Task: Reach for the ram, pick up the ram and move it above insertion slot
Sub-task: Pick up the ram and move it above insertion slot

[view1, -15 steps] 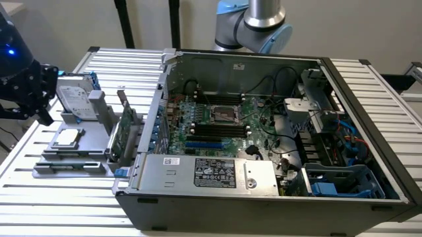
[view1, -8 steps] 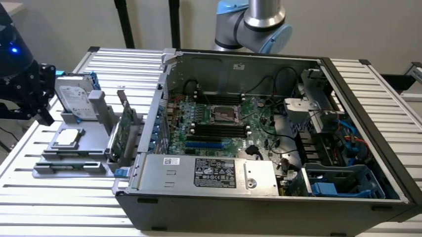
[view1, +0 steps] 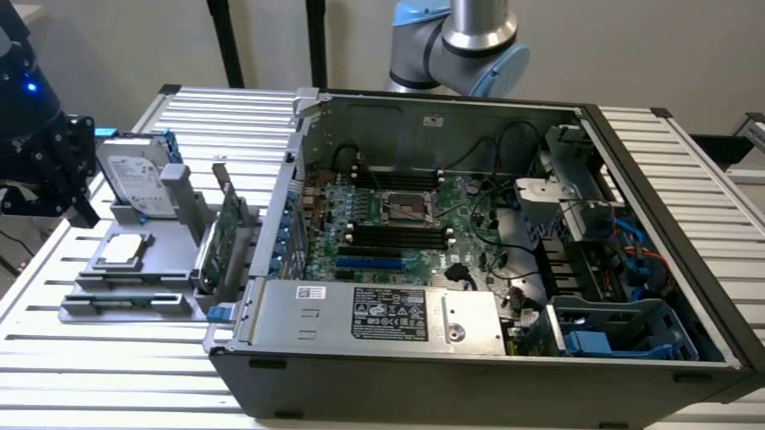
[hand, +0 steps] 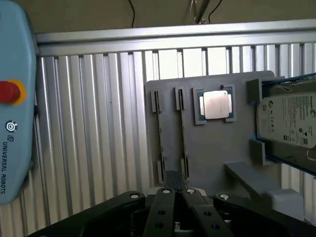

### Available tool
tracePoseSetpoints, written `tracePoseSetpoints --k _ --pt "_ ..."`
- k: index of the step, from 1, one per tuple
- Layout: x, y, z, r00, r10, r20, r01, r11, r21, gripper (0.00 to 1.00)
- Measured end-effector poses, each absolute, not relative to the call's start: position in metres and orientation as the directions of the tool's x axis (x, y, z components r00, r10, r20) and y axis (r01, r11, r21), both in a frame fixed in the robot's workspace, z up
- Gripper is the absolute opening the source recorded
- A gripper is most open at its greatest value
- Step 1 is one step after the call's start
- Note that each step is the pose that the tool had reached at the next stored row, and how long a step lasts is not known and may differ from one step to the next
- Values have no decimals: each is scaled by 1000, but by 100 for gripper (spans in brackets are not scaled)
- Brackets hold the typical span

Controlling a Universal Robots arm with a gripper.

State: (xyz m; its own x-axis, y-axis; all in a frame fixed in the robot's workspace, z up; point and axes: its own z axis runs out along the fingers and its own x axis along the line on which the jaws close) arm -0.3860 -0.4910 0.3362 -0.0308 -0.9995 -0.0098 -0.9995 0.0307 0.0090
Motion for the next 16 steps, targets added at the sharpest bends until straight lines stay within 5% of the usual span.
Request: tracePoseSetpoints --k 13,16 --pt "-387 -491 335 145 -989 -10 -989 -145 8 11" --pt "-387 -491 335 145 -989 -10 -989 -145 8 24"
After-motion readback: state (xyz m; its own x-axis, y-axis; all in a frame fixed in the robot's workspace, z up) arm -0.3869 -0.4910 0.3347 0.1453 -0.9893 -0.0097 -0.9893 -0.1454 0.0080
